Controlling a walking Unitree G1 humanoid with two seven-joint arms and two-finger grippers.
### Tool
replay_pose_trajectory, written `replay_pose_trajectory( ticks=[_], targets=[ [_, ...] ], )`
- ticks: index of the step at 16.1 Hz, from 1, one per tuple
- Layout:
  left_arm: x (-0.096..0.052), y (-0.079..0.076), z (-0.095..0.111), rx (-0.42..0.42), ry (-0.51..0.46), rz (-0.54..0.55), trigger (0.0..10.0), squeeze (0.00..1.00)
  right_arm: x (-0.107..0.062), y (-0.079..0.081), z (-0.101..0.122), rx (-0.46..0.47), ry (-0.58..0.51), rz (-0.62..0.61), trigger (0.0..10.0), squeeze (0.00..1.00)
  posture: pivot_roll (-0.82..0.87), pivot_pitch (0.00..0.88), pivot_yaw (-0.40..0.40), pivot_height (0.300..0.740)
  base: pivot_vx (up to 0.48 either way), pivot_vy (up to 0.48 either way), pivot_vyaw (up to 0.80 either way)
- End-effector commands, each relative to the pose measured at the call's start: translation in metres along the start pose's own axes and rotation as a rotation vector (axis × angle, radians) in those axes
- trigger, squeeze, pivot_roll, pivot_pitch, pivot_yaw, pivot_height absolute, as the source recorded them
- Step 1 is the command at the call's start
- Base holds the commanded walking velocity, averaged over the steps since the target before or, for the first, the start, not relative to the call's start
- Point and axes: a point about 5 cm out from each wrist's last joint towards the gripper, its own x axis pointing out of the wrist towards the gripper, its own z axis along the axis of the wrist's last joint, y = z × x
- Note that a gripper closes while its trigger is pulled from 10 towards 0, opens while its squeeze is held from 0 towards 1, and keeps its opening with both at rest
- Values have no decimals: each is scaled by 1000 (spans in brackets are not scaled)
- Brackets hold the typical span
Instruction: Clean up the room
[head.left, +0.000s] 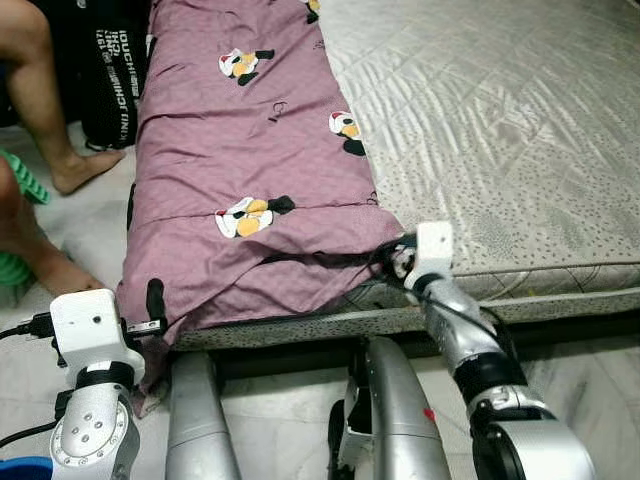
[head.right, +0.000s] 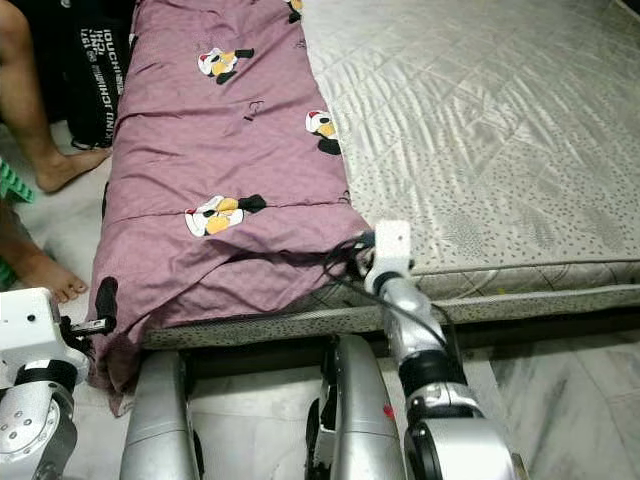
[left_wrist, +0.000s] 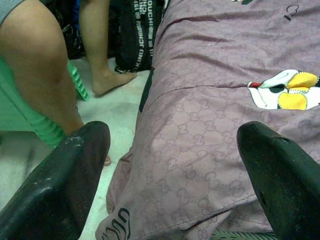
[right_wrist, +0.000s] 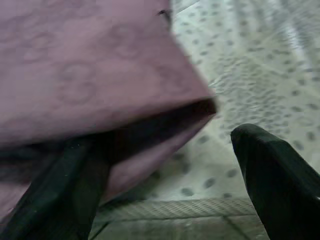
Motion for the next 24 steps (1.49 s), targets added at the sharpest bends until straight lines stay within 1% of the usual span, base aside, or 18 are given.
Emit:
replay_pose_trajectory(
  ticks=[1, 2, 4, 5, 6, 10, 12, 16, 22, 24],
  targets=[
    [1, -1, -1, 0, 7, -10, 10000, 0, -1, 3, 0, -4, -8, 26, 10000, 0, 209, 160, -73, 524, 0, 0, 0],
    [1, -2, -1, -4, 6, -17, 10000, 0, 0, 8, 4, -15, -36, 44, 10000, 0, 208, 161, -70, 524, 0, 0, 0],
    [1, -2, -1, -5, 7, -22, 10000, 0, 3, 14, 10, -16, -63, 40, 10000, 0, 213, 164, -68, 524, 0, 0, 0],
    [1, -2, 0, -6, 6, -23, 10000, 0, 5, 17, 14, -12, -84, 32, 9608, 0, 214, 165, -65, 524, 0, 0, 0],
    [2, -3, 0, -6, 4, -24, 10000, 0, 7, 22, 19, -9, -107, 33, 0, 0, 217, 164, -64, 524, 0, 0, 0],
    [2, -3, 2, -8, -3, -25, 10000, 0, 11, 36, 25, 5, -129, 48, 0, 0, 221, 165, -68, 524, 0, 0, 0],
    [2, -3, 2, -10, -3, -24, 10000, 0, 11, 37, 24, 10, -129, 50, 0, 0, 221, 166, -70, 524, 0, 0, 0],
    [3, -5, 2, -17, -5, -28, 10000, 0, 10, 33, 18, 22, -108, 36, 0, 0, 216, 165, -70, 524, 0, 0, 0],
    [5, -6, 3, -19, -12, -30, 10000, 0, 11, 32, 17, 32, -103, 27, 0, 0, 217, 160, -72, 524, 0, 0, 0],
    [5, -6, 3, -19, -13, -29, 10000, 0, 11, 29, 15, 58, -86, 18, 0, 0, 217, 160, -74, 524, 0, 0, 0]
  ],
)
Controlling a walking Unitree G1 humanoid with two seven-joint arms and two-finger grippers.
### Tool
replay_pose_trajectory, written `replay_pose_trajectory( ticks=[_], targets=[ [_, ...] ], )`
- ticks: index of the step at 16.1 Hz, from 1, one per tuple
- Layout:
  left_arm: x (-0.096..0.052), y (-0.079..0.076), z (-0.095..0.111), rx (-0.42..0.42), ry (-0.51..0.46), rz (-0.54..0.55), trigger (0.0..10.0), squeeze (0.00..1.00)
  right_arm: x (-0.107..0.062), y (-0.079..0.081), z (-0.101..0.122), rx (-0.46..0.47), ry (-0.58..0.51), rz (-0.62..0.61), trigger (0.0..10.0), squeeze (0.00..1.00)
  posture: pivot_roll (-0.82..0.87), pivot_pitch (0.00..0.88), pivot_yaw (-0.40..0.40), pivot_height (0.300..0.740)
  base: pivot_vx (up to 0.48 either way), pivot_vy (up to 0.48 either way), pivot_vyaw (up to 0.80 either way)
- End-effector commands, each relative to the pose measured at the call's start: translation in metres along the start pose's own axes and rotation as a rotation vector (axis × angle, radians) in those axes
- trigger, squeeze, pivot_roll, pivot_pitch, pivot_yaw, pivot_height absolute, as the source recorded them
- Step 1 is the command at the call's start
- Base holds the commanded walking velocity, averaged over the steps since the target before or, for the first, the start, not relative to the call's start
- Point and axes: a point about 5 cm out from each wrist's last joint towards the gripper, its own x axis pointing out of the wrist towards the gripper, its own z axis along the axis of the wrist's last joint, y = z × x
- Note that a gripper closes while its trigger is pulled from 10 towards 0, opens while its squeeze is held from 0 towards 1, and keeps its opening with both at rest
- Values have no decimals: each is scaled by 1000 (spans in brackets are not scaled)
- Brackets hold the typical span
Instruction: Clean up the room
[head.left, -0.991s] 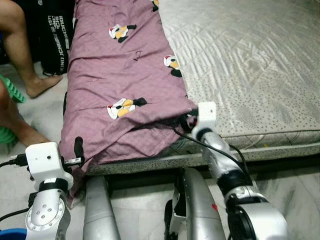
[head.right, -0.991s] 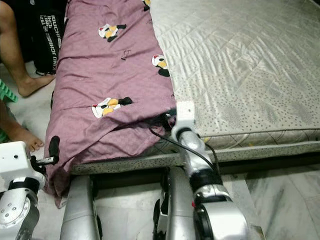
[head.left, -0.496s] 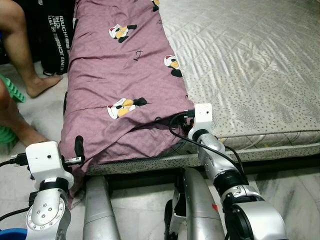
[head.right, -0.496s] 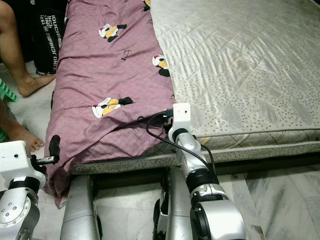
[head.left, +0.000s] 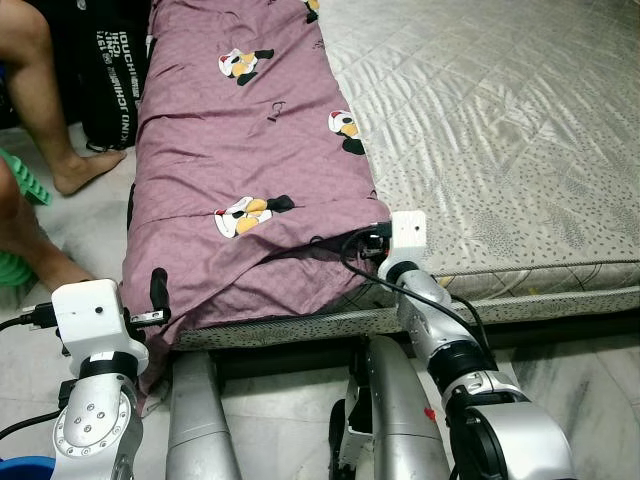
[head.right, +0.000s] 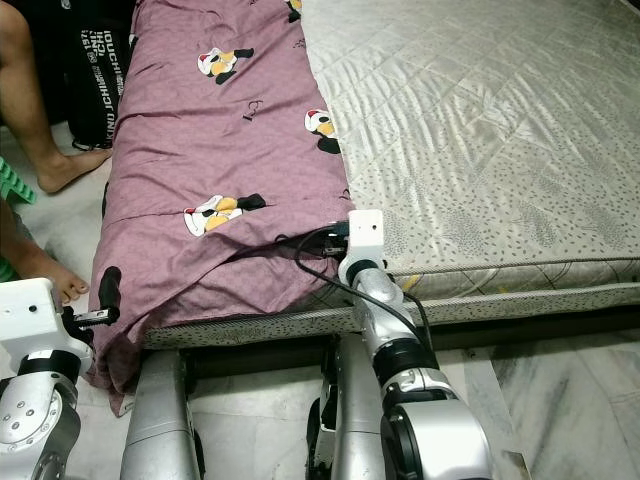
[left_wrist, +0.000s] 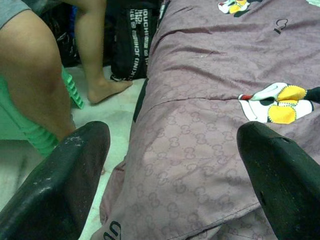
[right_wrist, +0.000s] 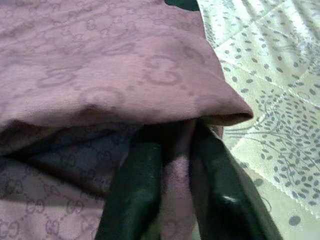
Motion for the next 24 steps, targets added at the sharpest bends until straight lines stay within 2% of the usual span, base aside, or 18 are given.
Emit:
replay_pose_trajectory(
  ticks=[1, 8, 13, 16, 18, 19, 20, 21, 22, 24],
  targets=[
    [-1, -1, -4, -5, 18, -12, 10000, 0, -1, -5, -1, 20, 18, -21, 0, 0, 218, 157, -75, 524, 0, 0, 0],
    [3, -4, -4, -14, 12, -22, 10000, 0, -19, -30, -10, 39, 58, -33, 0, 0, 195, 142, -75, 524, 0, 0, 0],
    [5, -3, -4, -9, 7, -28, 10000, 0, -45, -47, -14, 29, 95, -40, 0, 0, 193, 134, -74, 524, 0, 0, 0],
    [6, -1, -5, -1, 11, -33, 10000, 0, -74, -62, -29, -36, 238, -5, 0, 0, 178, 126, -68, 524, 0, 0, 0],
    [9, -5, -7, 3, 22, -48, 10000, 0, -81, -73, -44, -41, 366, -11, 0, 0, 169, 121, -63, 524, 0, 0, 0],
    [10, -7, -8, 6, 29, -60, 10000, 0, -81, -76, -45, -57, 388, -13, 1765, 0, 171, 119, -62, 524, 0, 0, 0],
    [11, -8, -8, 5, 32, -66, 10000, 0, -79, -77, -45, -90, 404, -11, 10000, 0, 171, 117, -60, 524, 0, 0, 0],
    [11, -9, -8, 4, 37, -70, 10000, 0, -75, -76, -42, -87, 397, -10, 10000, 86, 174, 116, -60, 524, 0, 0, 0],
    [12, -8, -8, 5, 39, -71, 10000, 0, -71, -77, -35, -113, 364, -27, 10000, 1000, 175, 117, -60, 524, 0, 0, 0],
    [10, -8, -11, 6, 57, -86, 10000, 0, -61, -74, -7, -175, 218, -48, 10000, 1000, 176, 119, -57, 524, 0, 0, 0]
  ],
)
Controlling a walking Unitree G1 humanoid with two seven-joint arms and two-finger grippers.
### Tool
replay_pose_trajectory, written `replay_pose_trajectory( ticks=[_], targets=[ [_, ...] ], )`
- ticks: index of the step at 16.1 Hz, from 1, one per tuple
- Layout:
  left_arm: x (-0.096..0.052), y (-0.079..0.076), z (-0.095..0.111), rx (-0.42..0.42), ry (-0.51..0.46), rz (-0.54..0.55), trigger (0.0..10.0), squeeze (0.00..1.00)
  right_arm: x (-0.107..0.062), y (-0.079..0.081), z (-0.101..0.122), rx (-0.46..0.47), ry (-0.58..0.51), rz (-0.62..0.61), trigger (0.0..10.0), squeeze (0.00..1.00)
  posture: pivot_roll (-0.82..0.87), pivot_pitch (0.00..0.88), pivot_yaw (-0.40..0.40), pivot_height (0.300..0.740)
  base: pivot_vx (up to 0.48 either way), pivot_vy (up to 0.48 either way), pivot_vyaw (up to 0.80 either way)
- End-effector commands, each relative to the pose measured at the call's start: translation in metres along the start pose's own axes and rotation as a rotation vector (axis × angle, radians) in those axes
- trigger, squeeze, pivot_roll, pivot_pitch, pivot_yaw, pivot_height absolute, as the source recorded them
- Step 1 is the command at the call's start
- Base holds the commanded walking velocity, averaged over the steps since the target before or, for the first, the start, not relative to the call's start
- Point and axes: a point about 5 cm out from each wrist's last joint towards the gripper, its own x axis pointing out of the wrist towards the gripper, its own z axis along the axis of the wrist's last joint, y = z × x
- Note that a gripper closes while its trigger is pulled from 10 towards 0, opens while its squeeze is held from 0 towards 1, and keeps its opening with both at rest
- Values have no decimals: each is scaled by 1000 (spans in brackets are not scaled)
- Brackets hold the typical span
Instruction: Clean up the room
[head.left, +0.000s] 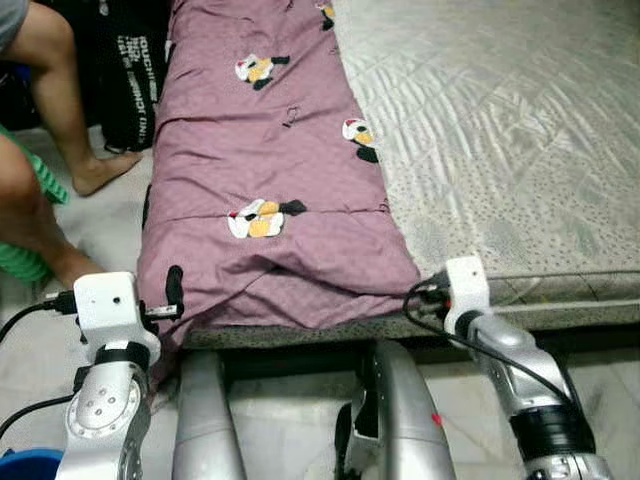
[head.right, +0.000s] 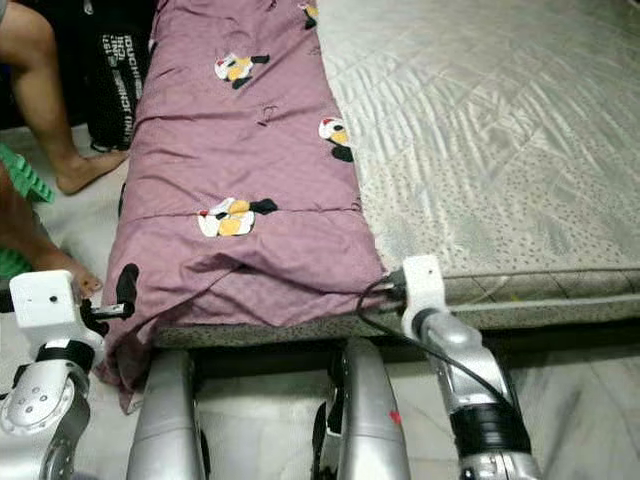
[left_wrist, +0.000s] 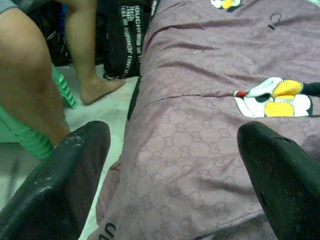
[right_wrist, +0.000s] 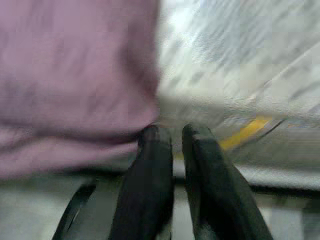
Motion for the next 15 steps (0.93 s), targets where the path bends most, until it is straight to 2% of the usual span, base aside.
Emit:
replay_pose_trajectory(
  ticks=[1, 3, 6, 8, 9, 10, 11, 14, 15],
  targets=[
    [-2, -1, -5, 0, 32, -18, 10000, 0, -1, 0, 21, -12, -101, -15, 10000, 1000, 176, 119, -57, 524, 0, 0, 0],
    [-4, -3, -6, 1, 36, -27, 10000, 0, -1, 6, 33, -1, -174, -9, 10000, 1000, 174, 121, -54, 524, 0, 0, 0],
    [-4, 4, -3, 17, 14, 20, 10000, 0, -3, 16, 33, 30, -211, 31, 10000, 1000, 171, 125, -52, 524, 0, 0, 0],
    [-1, 8, 0, 17, -6, 47, 10000, 0, -2, 16, 33, 53, -240, 14, 10000, 1000, 168, 125, -50, 524, 0, 0, 0],
    [4, 8, 1, 13, -8, 42, 10000, 0, -4, 15, 40, 79, -295, -1, 10000, 1000, 160, 124, -50, 524, 0, 0, 0],
    [13, 7, 4, 10, -17, 35, 10000, 0, -13, 15, 51, 132, -388, 22, 10000, 1000, 136, 128, -46, 524, 0, 0, 0],
    [21, 6, 5, 5, -19, 26, 10000, 0, -22, 19, 51, 144, -420, 53, 10000, 1000, 113, 131, -42, 524, 0, 0, 0],
    [46, -3, 4, -1, 6, -19, 10000, 0, -45, 31, 33, 180, -394, 158, 10000, 1000, 69, 144, -38, 524, 0, 0, 0],
    [67, -15, 6, -10, 16, -62, 10000, 0, -68, 39, 19, 194, -380, 234, 10000, 1000, 36, 151, -35, 524, 0, 0, 0]
  ],
)
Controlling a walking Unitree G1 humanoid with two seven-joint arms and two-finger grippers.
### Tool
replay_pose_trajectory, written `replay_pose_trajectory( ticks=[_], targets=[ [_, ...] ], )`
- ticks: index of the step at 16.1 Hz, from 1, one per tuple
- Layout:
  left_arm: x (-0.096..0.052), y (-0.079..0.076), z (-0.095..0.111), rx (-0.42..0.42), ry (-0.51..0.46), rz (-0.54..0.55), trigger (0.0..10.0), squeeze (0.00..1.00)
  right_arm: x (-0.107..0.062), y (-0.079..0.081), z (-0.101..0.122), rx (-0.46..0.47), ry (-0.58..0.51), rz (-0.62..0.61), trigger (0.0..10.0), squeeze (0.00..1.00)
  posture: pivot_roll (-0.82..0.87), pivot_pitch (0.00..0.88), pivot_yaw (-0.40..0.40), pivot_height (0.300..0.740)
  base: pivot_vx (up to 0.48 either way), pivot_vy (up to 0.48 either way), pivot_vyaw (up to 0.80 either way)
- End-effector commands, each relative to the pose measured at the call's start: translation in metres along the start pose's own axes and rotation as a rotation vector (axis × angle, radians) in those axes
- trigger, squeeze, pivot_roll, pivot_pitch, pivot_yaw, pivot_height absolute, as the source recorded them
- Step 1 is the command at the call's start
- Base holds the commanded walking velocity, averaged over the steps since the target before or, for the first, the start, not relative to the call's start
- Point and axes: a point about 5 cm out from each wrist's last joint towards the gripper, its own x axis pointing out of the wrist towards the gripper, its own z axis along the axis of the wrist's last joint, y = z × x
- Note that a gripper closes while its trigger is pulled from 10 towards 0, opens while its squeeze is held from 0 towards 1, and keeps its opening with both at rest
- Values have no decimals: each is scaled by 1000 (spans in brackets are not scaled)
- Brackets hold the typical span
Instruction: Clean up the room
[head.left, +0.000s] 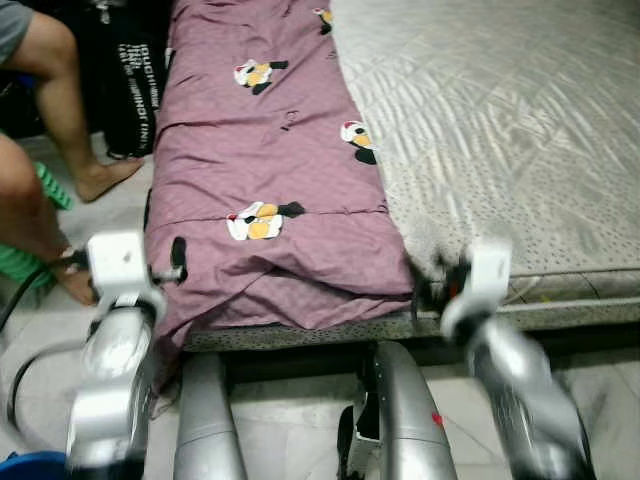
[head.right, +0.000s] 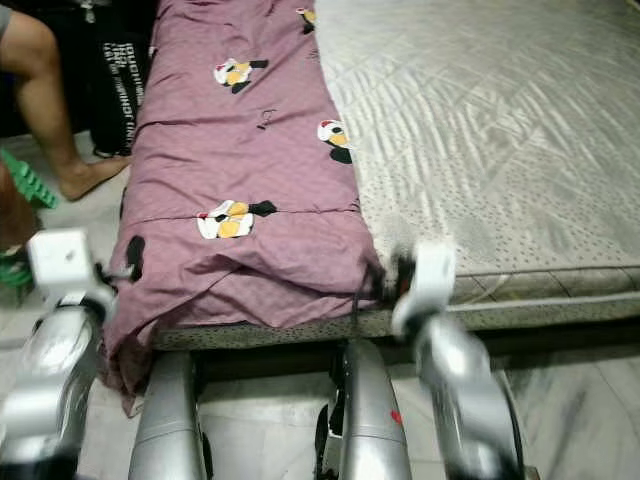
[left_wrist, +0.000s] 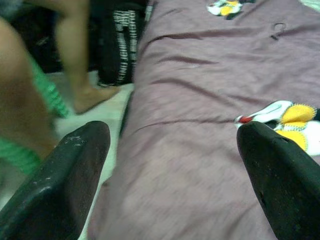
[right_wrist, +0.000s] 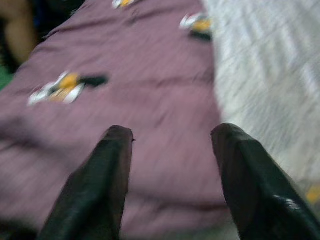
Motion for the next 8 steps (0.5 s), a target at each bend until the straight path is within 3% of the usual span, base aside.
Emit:
replay_pose_trajectory(
  ticks=[1, 3, 5, 8],
  targets=[
    [12, -11, -4, -1, 22, -52, 10000, 0, -14, 5, 9, -19, -23, 41, 10000, 1000, 14, 155, -33, 524, 0, 0, 0],
    [32, -27, -5, -7, 45, -113, 10000, 0, -36, 4, 5, -29, -3, 21, 10000, 1000, -41, 165, -23, 524, 0, 0, 0],
    [52, -56, -4, 2, 71, -221, 10000, 0, -57, -1, 2, -52, 25, -40, 10000, 1000, -100, 179, 0, 524, 0, 0, 0],
    [62, -83, -23, 62, 211, -341, 10000, 0, -69, 2, 6, -64, 23, -107, 10000, 1000, -150, 206, 36, 524, 0, 0, 0]
  ],
)
